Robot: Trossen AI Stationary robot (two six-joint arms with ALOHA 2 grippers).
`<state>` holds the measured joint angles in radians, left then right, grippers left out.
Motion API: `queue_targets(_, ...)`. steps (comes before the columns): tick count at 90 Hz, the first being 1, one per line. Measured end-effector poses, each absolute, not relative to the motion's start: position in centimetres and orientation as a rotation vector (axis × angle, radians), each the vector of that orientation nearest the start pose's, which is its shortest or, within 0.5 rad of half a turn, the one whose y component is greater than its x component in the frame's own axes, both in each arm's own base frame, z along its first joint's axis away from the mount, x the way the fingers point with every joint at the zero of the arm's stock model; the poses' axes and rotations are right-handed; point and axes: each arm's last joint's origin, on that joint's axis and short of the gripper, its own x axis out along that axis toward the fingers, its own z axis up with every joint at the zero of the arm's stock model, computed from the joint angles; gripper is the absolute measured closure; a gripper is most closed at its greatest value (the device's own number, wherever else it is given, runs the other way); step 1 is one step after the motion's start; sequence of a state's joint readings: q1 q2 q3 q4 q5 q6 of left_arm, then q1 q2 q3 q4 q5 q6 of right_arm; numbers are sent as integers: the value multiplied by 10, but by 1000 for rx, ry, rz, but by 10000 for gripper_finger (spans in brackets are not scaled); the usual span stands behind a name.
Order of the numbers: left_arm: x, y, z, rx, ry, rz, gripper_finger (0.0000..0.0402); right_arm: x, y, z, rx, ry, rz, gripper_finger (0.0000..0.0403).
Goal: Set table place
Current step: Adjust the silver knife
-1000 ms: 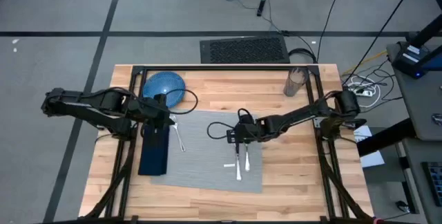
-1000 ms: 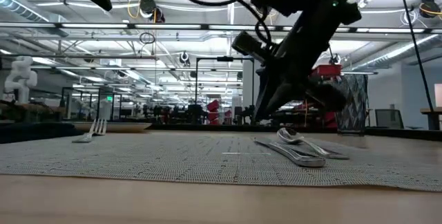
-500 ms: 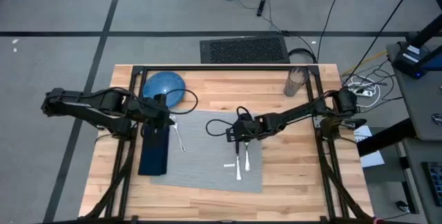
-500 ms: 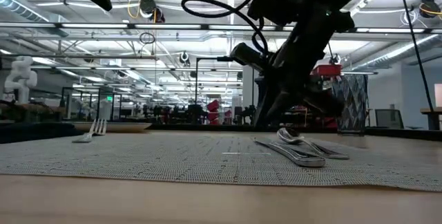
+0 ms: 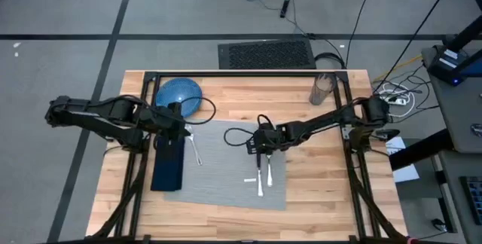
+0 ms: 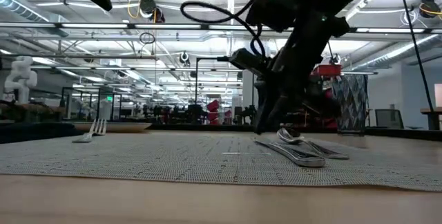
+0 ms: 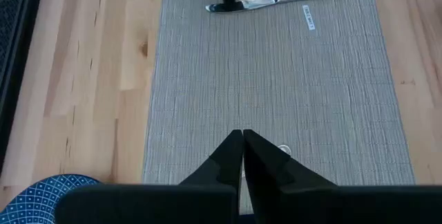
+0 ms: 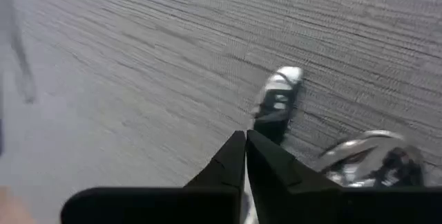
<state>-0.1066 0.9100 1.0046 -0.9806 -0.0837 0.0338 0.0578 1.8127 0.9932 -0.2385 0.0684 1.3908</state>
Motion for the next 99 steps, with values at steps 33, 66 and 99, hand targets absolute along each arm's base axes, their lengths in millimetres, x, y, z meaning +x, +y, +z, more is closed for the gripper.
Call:
queue_targets(33, 157, -14, 320, 116, 879, -36, 402, 339, 17, 135, 1170, 868, -775, 403)
queue_targets(66, 157, -14, 320, 114, 881, -36, 402, 342, 27, 146, 1156, 744, -769, 403)
queue_targets(99, 157, -14, 320, 115, 883, -36, 402, 326, 52, 140, 1155, 830, -875, 403)
